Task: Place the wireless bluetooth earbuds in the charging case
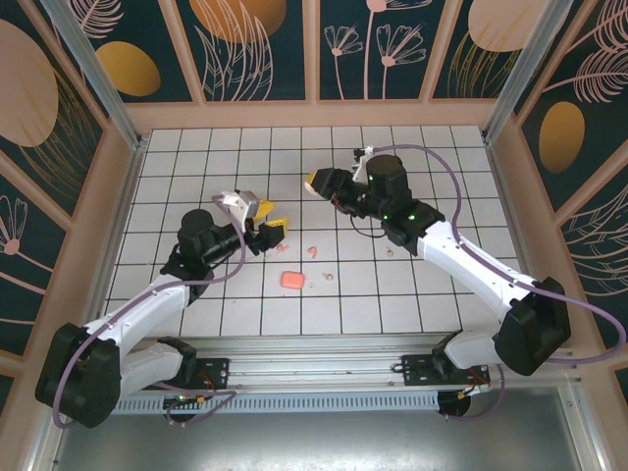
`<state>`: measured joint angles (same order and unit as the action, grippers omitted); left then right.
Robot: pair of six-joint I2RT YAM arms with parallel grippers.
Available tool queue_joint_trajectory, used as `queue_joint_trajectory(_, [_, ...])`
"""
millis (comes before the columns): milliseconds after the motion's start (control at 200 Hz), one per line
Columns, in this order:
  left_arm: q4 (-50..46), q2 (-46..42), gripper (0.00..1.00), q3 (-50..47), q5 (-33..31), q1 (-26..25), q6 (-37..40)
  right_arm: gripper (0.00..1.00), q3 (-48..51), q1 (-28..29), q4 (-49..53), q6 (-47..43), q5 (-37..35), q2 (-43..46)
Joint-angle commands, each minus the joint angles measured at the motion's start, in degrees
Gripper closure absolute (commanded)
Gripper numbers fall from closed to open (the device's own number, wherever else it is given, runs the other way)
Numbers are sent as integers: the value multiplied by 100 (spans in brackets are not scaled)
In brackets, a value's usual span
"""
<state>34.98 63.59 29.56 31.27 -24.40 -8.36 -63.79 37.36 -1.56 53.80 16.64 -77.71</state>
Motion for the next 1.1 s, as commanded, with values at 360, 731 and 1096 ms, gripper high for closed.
queue_joint_trajectory(360, [1790, 211, 38, -172, 175, -22, -561, 54, 627, 315, -1546, -326, -100, 162])
queue_joint_trajectory(731, [1766, 381, 39, 40, 322, -146, -499, 53, 676, 568, -1932, -239, -14, -46])
queue_joint_trajectory(1096, [1765, 417, 46, 136, -91, -218, -703, 53, 629, 833, -1988, -165, 137, -305])
